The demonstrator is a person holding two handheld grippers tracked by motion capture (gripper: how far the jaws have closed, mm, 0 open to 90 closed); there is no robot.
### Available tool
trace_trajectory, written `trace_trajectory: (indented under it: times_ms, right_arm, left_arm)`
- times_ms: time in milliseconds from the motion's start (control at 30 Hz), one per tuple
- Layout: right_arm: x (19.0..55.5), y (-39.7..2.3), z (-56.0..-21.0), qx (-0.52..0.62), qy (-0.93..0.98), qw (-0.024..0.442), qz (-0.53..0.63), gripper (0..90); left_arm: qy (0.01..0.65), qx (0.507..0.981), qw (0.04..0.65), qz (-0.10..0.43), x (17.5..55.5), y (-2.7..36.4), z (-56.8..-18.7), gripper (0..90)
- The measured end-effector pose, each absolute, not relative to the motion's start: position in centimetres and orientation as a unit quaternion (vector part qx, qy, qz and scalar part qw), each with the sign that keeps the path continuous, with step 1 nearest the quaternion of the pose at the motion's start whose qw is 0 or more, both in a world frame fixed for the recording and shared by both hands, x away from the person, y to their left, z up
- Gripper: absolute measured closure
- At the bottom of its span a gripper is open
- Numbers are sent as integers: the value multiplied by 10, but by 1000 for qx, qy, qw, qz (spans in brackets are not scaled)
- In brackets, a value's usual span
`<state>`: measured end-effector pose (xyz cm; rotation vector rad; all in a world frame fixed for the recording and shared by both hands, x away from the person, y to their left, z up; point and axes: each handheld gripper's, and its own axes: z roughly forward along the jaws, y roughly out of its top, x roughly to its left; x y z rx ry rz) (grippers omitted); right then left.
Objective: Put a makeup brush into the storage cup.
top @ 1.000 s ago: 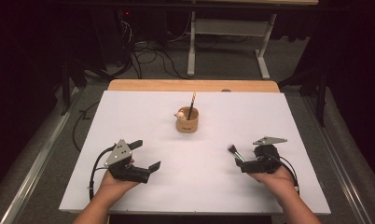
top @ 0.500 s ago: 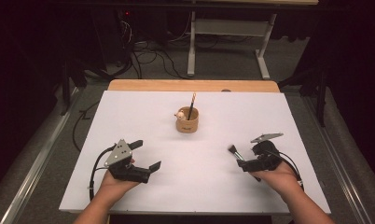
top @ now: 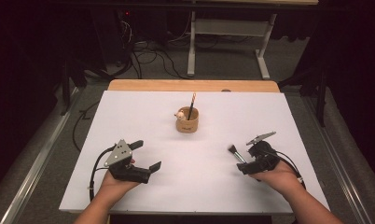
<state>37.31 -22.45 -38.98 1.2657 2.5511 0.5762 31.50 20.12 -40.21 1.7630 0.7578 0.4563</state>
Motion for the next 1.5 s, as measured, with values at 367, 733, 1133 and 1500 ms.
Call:
trace_trajectory:
  times_ms: [367,733,1133,1500]
  right_arm:
    - [373,-221,-380,416,886,114,170,300]
    - [373,-220,-379,406,896,102,151,372]
    - [373,-220,-379,390,906,103,128,475]
    - [367,-222,-384,387,912,83,111,621]
  left_arm:
    - [331,742,550,193,316,207,-404,0]
    - [333,739,553,194,314,209,-404,0]
    - [328,740,552,199,313,209,-403,0]
    - [322,744,549,204,313,208,-403,0]
